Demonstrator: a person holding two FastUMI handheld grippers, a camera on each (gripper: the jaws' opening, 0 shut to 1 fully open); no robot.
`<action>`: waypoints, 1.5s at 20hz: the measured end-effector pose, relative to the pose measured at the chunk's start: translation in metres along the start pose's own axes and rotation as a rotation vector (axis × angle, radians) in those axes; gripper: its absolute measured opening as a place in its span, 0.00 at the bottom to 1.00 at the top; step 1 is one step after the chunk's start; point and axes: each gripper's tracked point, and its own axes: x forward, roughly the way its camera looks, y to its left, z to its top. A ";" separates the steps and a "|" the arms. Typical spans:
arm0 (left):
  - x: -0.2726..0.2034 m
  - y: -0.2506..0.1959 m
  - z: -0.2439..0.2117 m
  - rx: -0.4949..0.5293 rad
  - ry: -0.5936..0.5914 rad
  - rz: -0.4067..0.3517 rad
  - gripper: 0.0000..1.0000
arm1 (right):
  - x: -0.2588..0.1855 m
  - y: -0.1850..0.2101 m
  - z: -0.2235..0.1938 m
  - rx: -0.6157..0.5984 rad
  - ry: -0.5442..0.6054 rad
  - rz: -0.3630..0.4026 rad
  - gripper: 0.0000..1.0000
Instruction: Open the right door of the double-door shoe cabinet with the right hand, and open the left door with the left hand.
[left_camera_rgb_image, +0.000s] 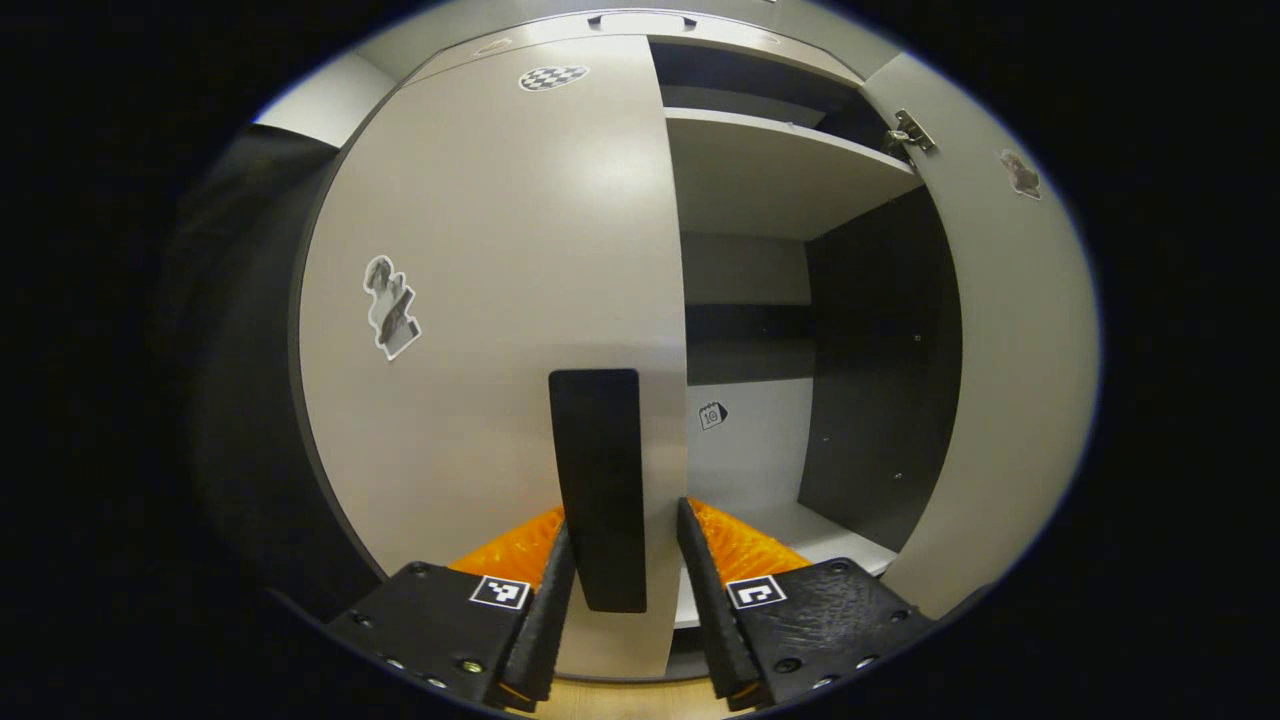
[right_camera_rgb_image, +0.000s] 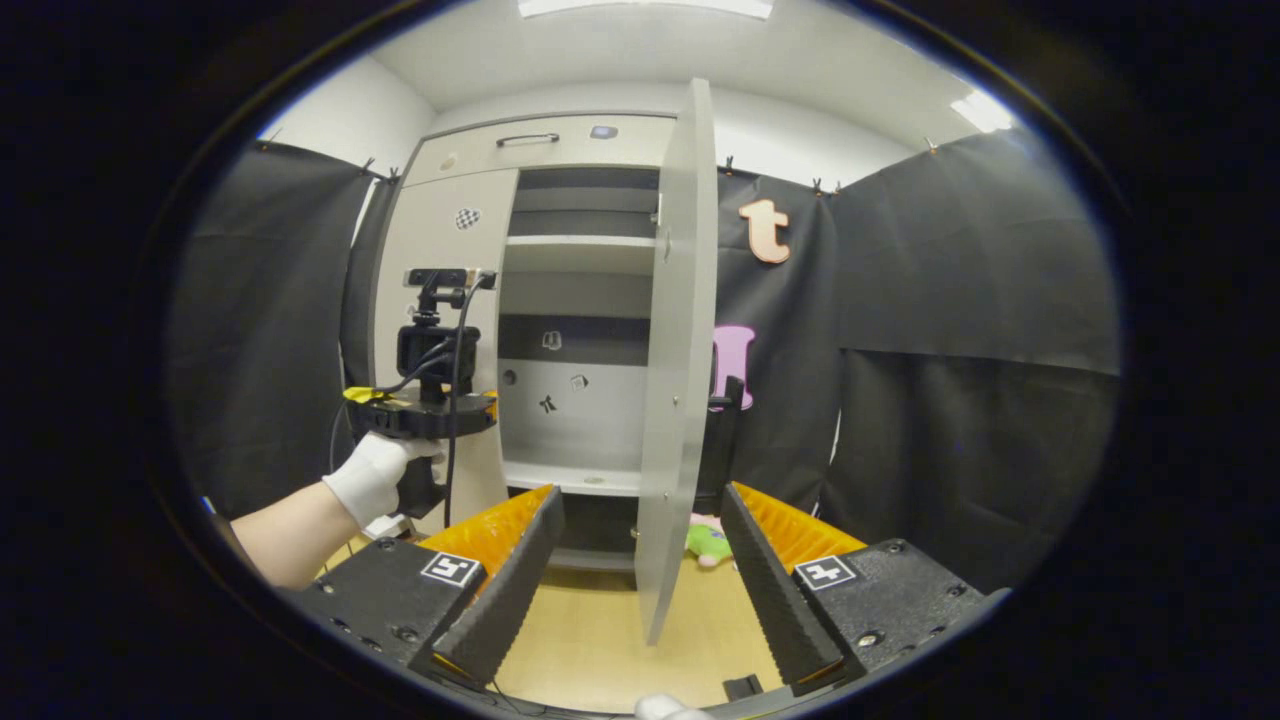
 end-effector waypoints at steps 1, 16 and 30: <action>0.000 0.003 -0.003 -0.025 0.007 0.002 0.53 | 0.000 0.001 -0.001 -0.001 0.000 0.004 0.99; -0.031 0.008 -0.001 -0.026 0.001 -0.043 0.06 | -0.011 0.014 -0.001 -0.010 -0.017 0.064 0.99; -0.082 0.030 -0.002 -0.043 -0.006 -0.071 0.06 | -0.035 0.040 -0.011 -0.003 -0.026 0.134 0.99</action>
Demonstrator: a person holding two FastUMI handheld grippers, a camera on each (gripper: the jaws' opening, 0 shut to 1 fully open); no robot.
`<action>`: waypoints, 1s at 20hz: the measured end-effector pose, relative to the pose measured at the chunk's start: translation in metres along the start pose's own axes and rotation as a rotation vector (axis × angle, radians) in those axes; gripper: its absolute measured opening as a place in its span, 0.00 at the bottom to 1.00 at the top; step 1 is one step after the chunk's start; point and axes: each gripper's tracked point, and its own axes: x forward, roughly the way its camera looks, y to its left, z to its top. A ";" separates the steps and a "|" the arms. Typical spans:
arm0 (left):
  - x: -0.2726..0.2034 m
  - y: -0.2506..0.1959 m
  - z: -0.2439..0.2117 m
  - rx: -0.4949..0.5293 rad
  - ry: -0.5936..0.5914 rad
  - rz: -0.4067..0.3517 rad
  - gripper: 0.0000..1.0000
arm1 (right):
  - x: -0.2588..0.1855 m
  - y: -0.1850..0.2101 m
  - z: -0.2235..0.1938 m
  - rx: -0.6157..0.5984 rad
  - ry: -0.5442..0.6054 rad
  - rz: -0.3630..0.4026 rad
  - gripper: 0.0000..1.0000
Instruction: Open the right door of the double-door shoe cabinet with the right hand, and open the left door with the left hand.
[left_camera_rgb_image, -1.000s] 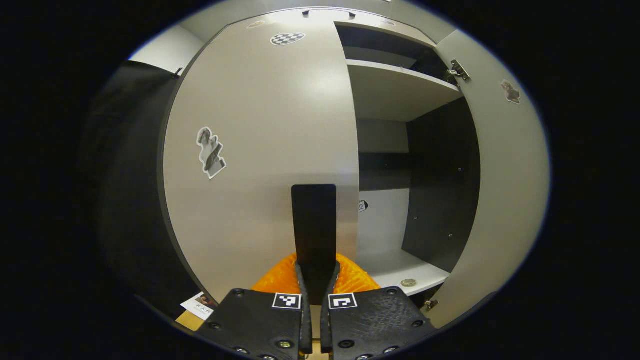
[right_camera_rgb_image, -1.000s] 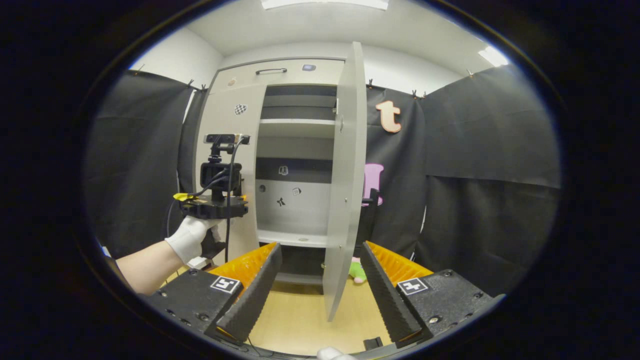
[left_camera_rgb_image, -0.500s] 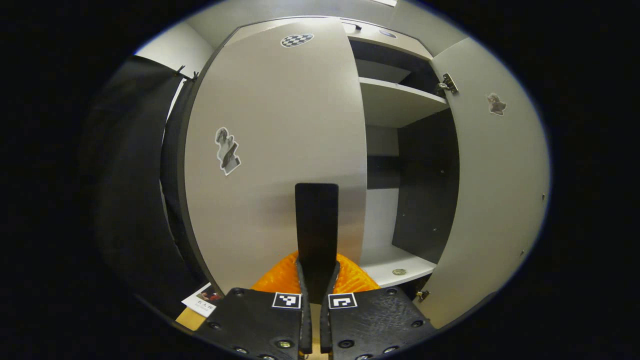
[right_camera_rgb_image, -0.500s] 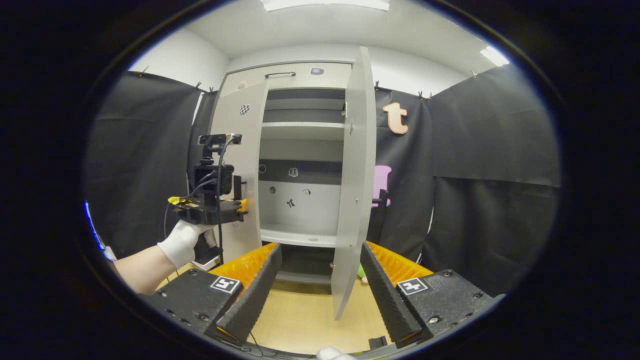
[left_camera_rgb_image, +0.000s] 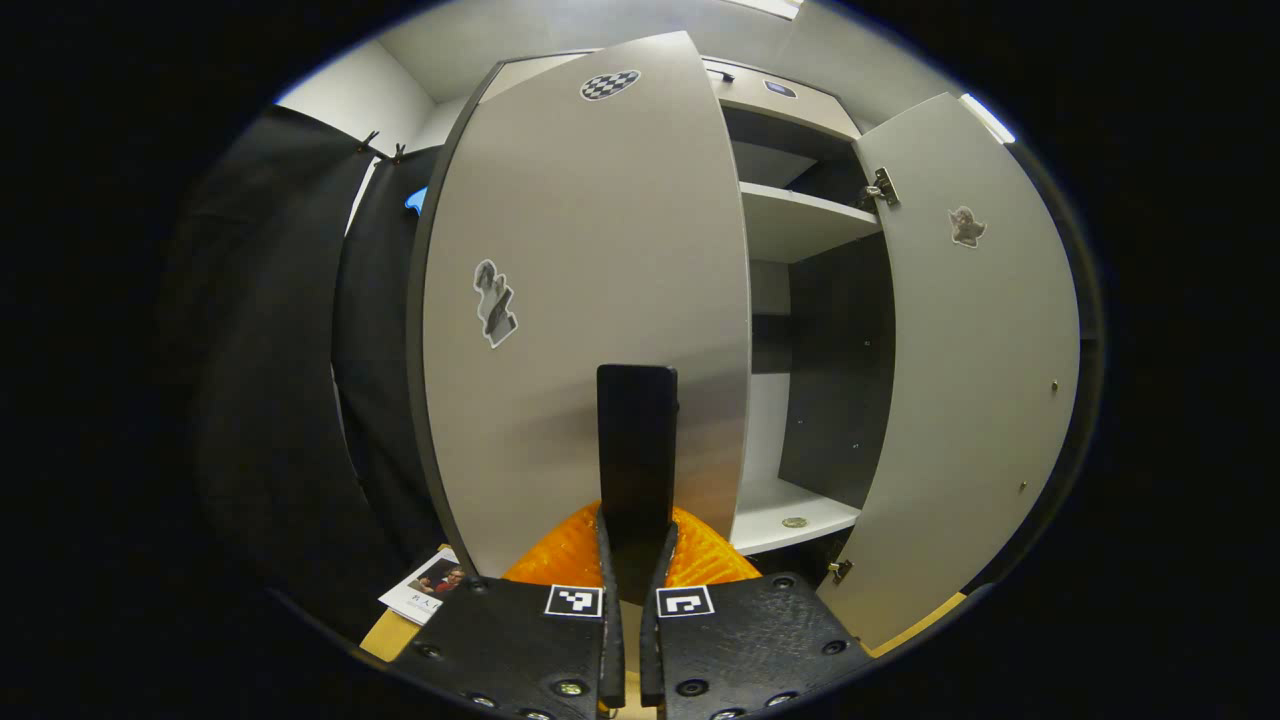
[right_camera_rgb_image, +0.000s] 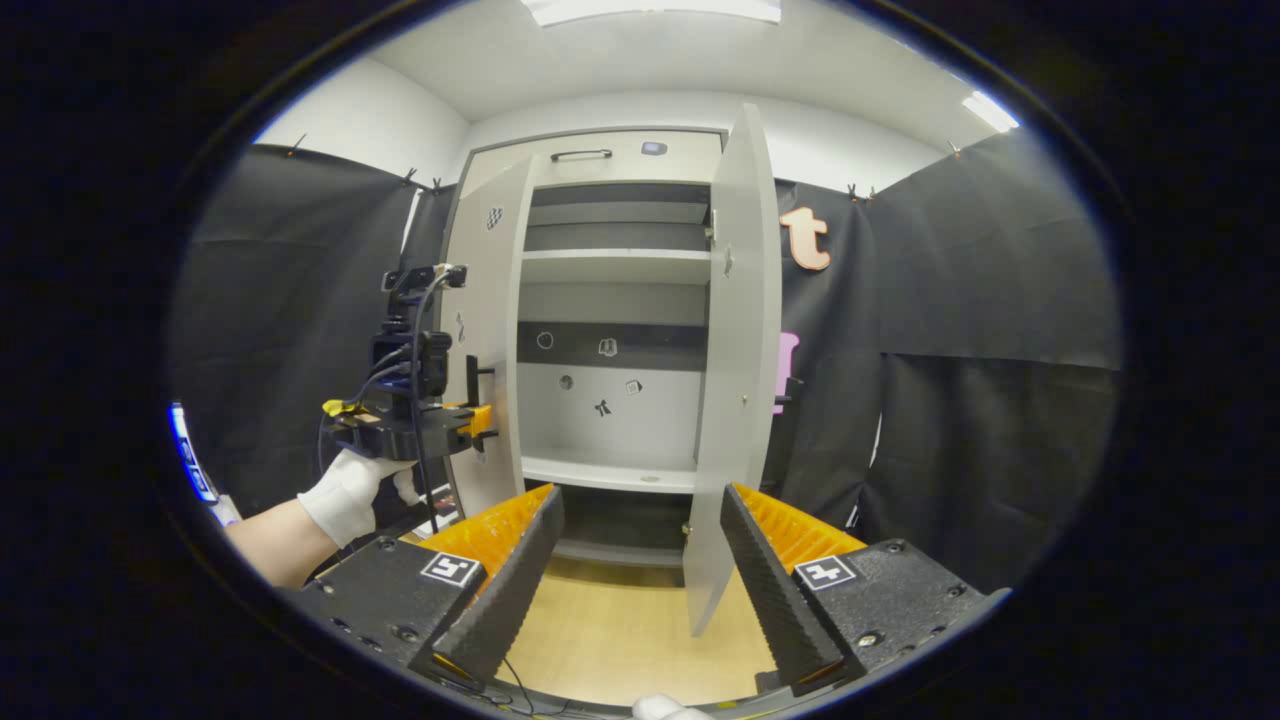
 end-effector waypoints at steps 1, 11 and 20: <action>-0.004 0.003 0.000 0.000 -0.002 0.003 0.05 | -0.001 0.002 0.000 0.000 -0.001 0.005 0.99; -0.038 0.037 -0.002 0.005 -0.003 0.023 0.05 | -0.003 0.026 0.001 -0.002 -0.014 0.069 0.99; -0.056 0.078 -0.006 -0.003 -0.017 0.079 0.00 | -0.015 0.058 -0.002 -0.001 -0.022 0.101 0.99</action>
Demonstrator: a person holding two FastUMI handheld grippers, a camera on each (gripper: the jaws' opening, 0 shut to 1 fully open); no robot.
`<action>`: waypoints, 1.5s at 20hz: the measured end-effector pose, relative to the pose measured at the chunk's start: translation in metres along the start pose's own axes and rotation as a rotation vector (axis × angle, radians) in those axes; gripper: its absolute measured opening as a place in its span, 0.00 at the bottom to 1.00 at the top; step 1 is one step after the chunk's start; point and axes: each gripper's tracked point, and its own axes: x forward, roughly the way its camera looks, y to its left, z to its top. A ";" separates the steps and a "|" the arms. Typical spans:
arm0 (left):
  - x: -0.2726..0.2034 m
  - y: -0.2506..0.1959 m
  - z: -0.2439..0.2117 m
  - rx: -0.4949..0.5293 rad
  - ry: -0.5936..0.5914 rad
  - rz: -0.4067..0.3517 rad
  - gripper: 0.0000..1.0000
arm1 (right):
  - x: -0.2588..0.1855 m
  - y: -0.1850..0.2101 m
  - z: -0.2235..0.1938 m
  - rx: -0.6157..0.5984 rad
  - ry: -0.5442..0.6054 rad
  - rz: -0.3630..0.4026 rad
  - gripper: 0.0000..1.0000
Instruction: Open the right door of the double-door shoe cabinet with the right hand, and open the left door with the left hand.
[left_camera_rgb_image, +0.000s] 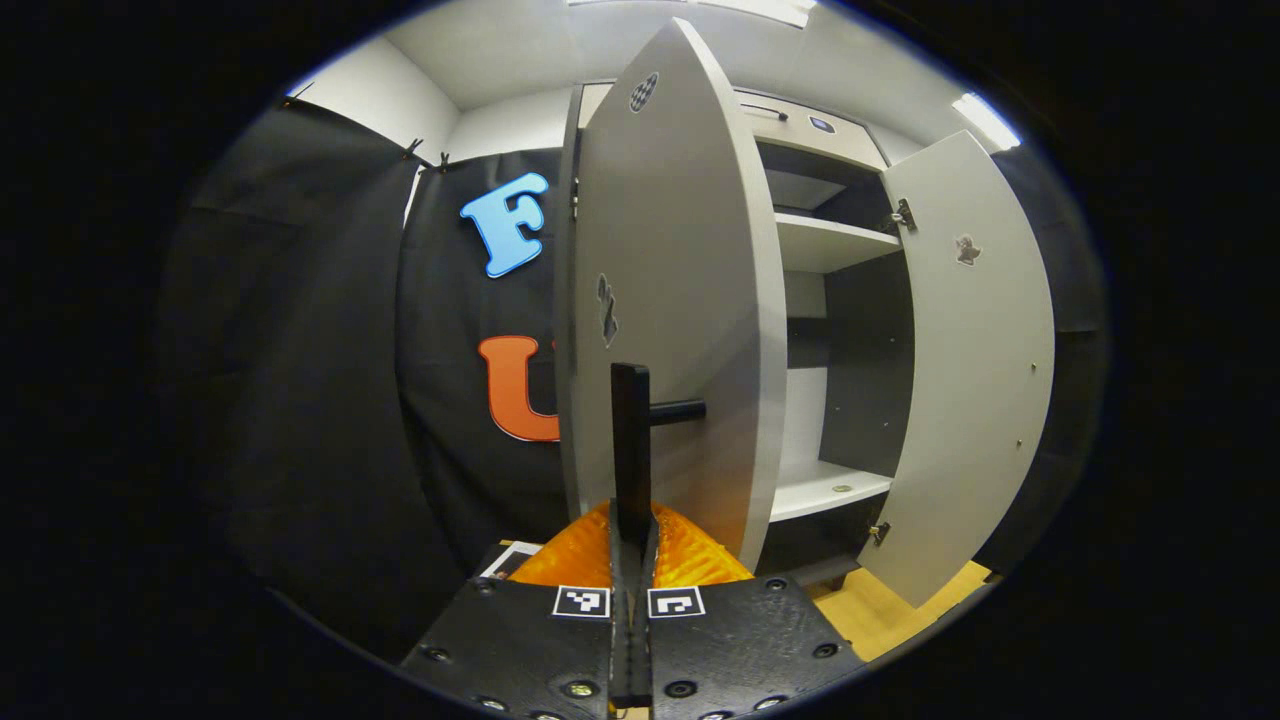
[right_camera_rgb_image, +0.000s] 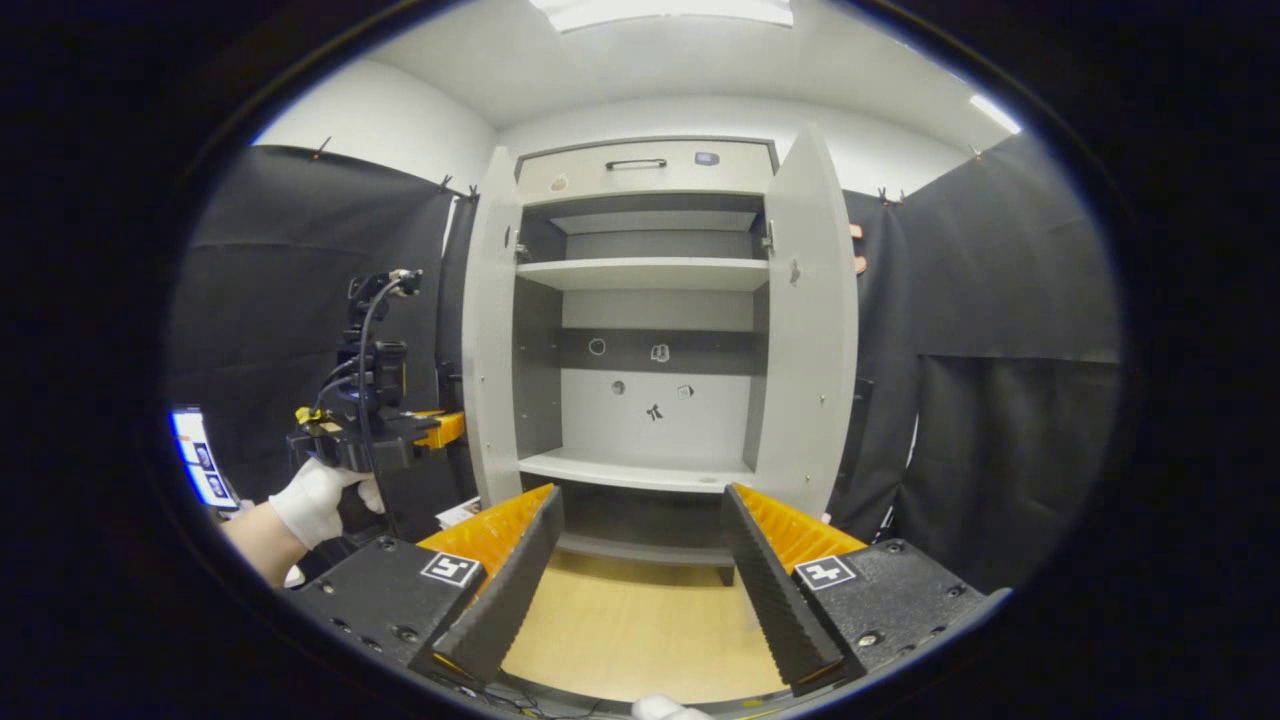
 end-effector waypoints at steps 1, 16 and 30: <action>-0.001 0.004 0.000 -0.006 -0.004 0.000 0.00 | 0.001 0.003 -0.001 0.003 0.002 0.005 0.99; 0.001 0.051 -0.005 -0.004 -0.003 -0.025 0.00 | 0.002 0.024 0.001 -0.006 0.003 0.015 0.99; -0.053 0.071 -0.006 0.013 0.019 0.098 1.00 | -0.007 0.026 0.005 -0.004 -0.011 0.027 0.99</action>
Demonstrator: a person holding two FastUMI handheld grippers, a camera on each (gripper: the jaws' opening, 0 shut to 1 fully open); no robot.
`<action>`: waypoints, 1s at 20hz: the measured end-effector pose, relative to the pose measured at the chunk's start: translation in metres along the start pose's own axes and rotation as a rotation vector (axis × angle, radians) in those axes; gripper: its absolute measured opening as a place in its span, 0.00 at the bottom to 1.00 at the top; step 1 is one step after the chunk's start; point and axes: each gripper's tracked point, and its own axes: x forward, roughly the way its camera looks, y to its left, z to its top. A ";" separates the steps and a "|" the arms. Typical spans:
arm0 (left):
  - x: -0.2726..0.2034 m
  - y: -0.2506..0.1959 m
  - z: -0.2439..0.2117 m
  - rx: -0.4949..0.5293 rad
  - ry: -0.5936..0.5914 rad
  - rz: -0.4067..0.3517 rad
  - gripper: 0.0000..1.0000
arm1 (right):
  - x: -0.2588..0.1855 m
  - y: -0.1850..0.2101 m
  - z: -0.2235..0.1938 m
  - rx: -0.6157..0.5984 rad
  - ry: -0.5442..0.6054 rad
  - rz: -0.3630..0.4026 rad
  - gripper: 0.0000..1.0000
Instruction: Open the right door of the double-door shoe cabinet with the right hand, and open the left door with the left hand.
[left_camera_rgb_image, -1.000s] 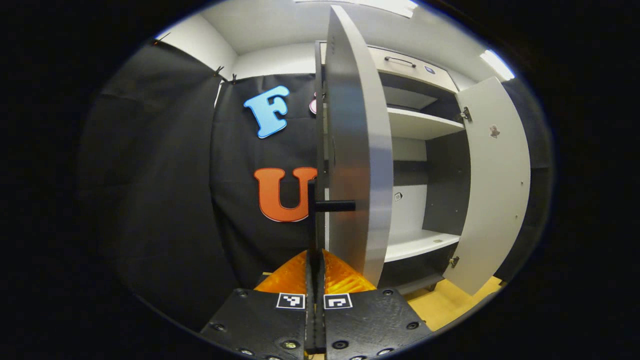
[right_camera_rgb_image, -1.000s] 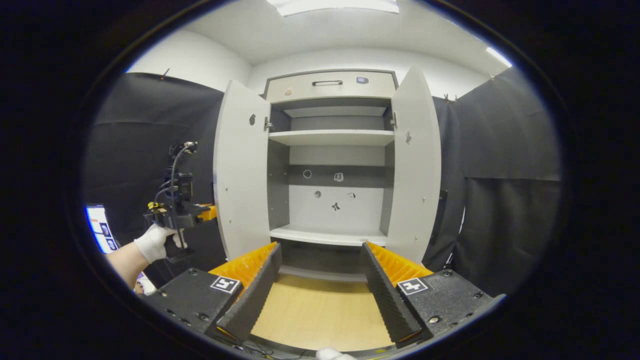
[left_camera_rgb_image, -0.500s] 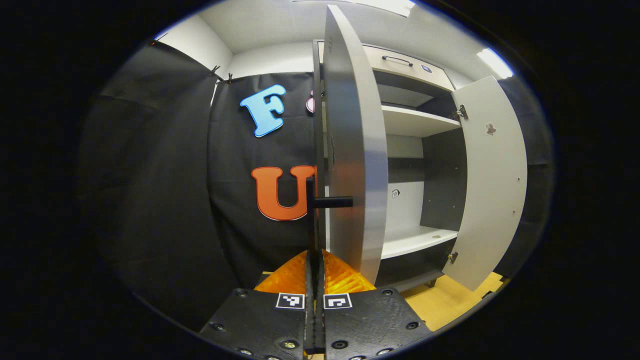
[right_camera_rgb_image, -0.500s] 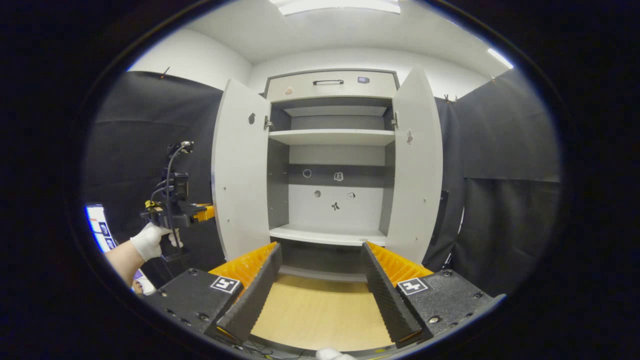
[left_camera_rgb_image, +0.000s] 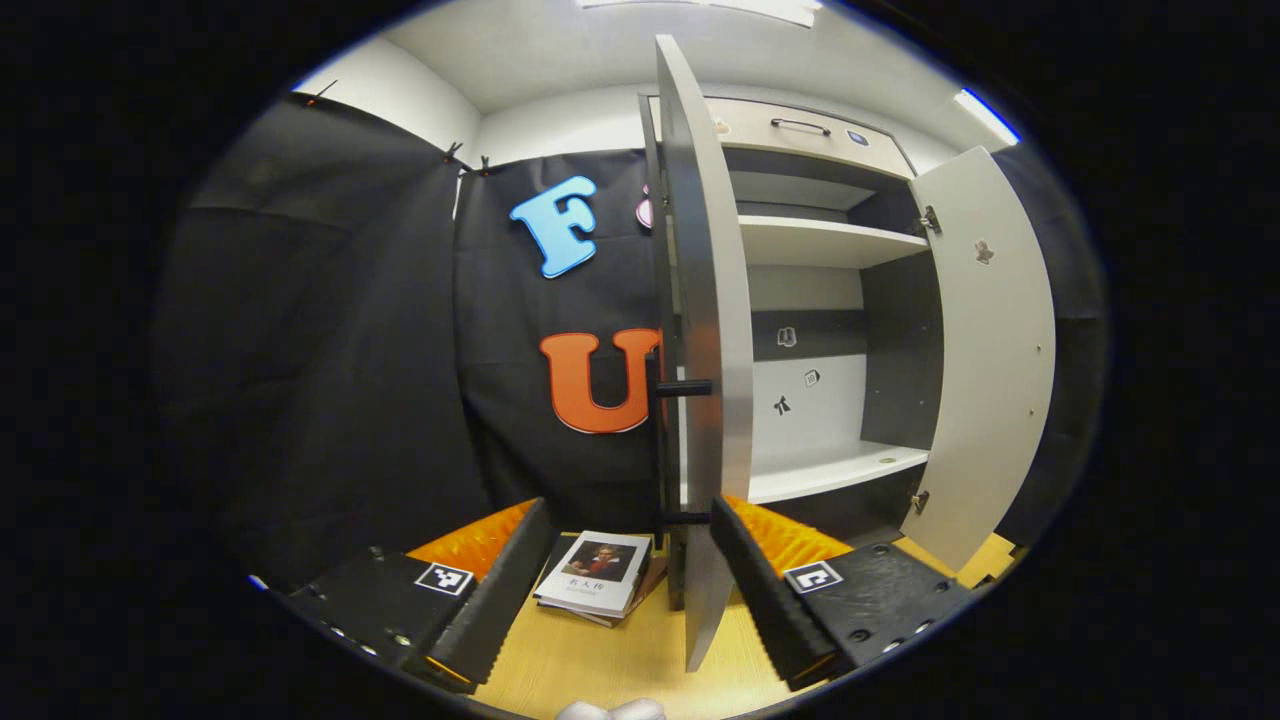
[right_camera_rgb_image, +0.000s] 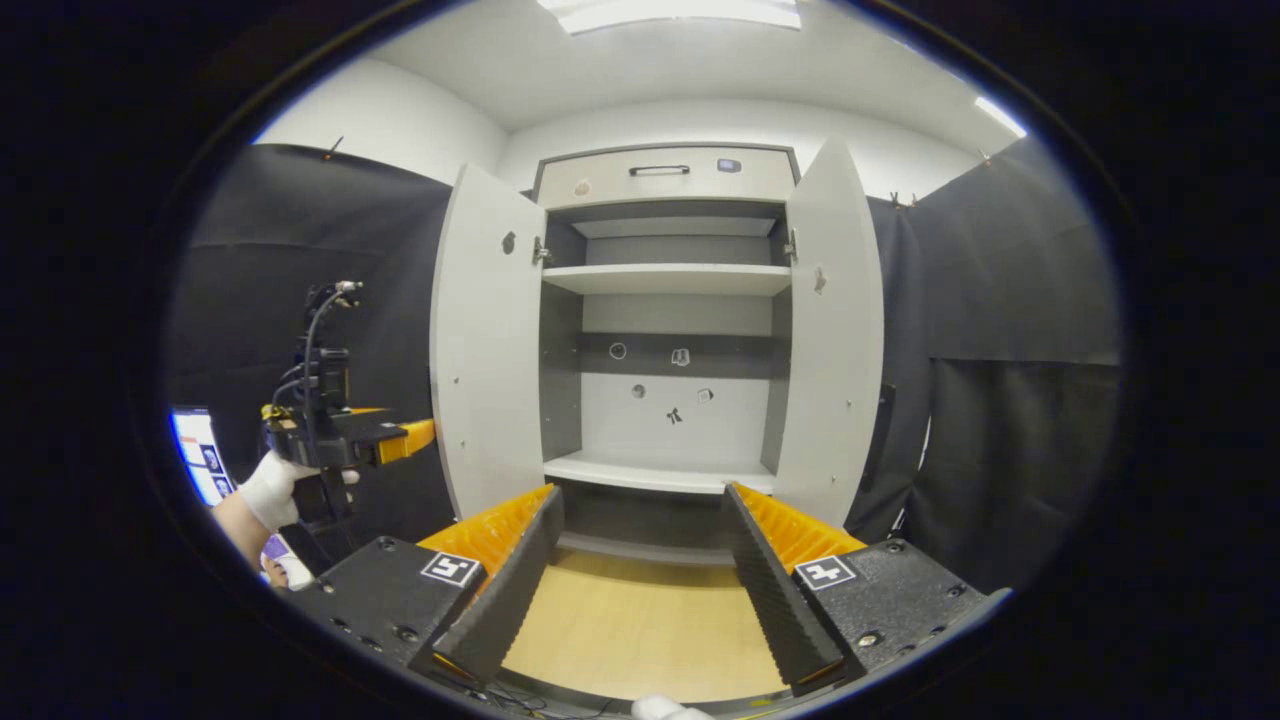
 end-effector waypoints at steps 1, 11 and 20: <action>-0.006 0.002 -0.001 -0.008 0.004 0.014 0.97 | -0.001 -0.001 0.000 0.000 -0.002 -0.003 0.99; -0.072 -0.020 0.023 0.000 -0.032 0.034 0.96 | -0.011 -0.018 0.004 -0.005 -0.009 -0.038 0.99; -0.102 -0.102 0.034 0.023 -0.042 -0.064 0.96 | -0.009 -0.052 0.006 0.000 -0.012 -0.096 0.99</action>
